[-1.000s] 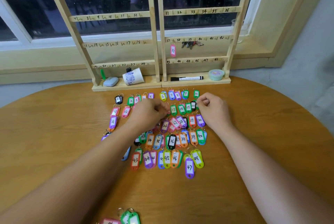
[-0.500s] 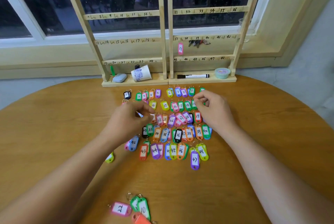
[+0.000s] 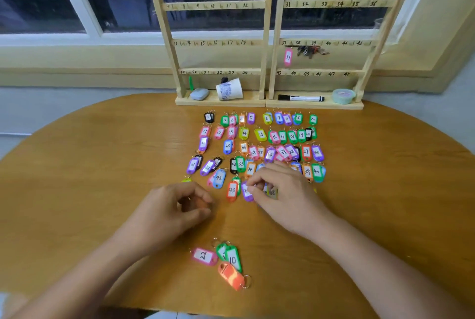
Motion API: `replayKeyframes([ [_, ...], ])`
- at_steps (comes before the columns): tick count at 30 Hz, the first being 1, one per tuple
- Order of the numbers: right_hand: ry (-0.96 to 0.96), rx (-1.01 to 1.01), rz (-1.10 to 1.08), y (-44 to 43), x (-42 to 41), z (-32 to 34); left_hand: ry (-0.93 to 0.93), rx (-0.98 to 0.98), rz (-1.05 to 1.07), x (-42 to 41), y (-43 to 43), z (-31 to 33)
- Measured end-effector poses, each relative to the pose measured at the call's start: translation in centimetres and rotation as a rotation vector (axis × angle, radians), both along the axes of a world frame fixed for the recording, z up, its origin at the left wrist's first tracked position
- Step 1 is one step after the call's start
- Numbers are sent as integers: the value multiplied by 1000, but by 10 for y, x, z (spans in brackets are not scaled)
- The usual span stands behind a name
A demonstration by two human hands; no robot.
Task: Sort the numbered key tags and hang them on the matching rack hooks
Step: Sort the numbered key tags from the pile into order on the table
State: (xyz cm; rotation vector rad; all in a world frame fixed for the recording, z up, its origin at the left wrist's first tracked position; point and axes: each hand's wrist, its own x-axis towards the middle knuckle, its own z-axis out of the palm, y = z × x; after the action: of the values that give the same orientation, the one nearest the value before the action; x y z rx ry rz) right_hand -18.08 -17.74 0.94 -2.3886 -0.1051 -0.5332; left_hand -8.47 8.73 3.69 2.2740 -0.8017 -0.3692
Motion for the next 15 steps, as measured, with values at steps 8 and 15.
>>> replayKeyframes([
  [8, 245, -46, 200, 36, -31, -1, 26, 45, -134, -30, 39, -10],
  [15, 326, -88, 103, 48, -61, 1, -40, 14, -168, -37, 41, -16],
])
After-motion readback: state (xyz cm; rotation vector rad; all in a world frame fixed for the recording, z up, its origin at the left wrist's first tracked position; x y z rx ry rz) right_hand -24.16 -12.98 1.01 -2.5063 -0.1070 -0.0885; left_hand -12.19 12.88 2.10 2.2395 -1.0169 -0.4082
